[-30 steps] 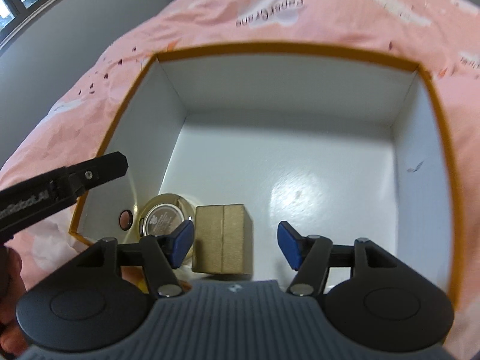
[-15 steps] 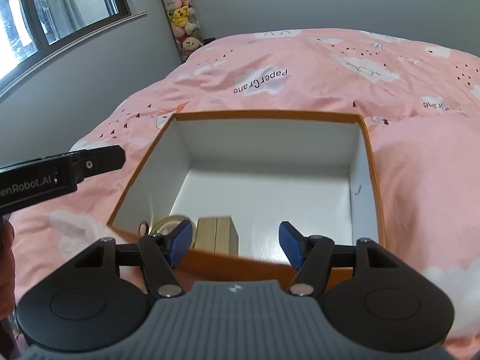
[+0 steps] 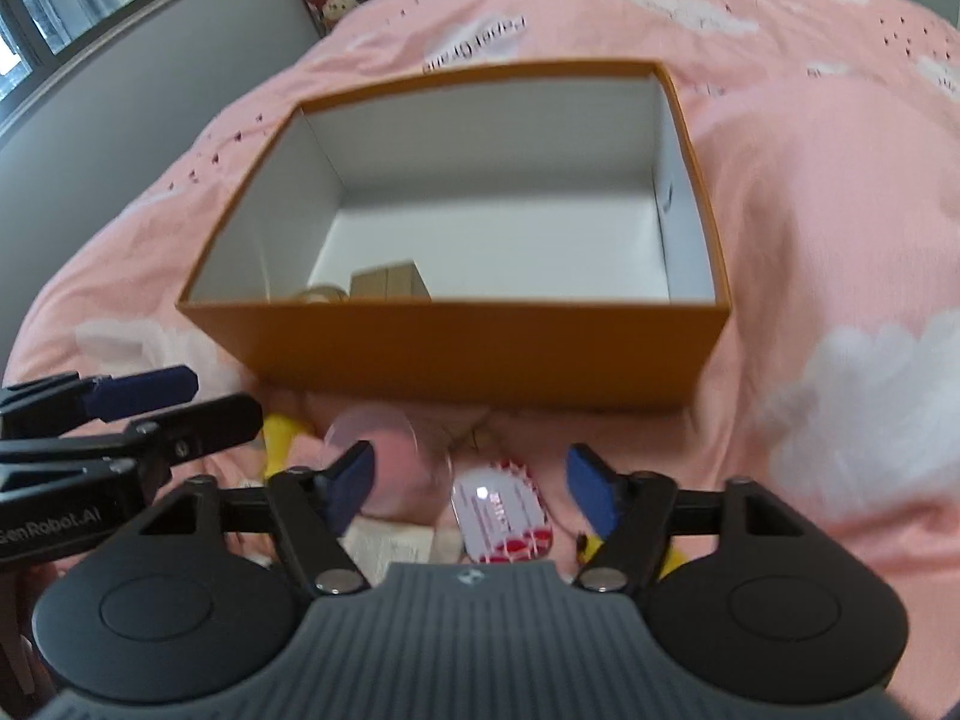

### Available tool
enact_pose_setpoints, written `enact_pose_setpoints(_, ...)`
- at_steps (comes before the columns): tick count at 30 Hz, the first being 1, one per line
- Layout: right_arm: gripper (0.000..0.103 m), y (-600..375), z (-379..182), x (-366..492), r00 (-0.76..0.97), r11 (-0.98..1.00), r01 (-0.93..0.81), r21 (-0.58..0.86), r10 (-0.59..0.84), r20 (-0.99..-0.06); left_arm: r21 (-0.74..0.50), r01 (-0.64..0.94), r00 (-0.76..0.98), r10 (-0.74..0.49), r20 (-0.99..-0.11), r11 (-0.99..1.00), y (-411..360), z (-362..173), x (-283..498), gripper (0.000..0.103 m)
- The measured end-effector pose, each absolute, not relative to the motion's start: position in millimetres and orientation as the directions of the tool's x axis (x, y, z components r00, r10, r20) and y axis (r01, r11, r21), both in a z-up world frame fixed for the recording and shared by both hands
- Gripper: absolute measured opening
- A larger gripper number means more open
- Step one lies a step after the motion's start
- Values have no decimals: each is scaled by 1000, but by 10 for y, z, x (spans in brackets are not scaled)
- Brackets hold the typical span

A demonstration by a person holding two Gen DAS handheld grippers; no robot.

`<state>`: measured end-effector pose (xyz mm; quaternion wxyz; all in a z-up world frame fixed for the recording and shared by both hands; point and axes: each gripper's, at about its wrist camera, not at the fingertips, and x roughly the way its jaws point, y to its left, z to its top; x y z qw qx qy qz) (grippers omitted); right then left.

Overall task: Organize rigid objects
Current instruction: 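Move both tools back to the pile of items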

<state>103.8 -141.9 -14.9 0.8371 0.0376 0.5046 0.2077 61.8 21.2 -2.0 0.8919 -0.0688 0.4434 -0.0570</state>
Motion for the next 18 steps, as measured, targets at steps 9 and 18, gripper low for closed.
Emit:
enact_pose_setpoints(9,73,-1430,-374,1065,294,897,-272,350,423,-857,-260,68,464,-261,-847,963,327,-319,576,71)
enact_pose_setpoints(18,72,-1362,-607,1138,208,899,-250,360,413,-886,-264,59,432,-263,-862,963,435,-470,497,84)
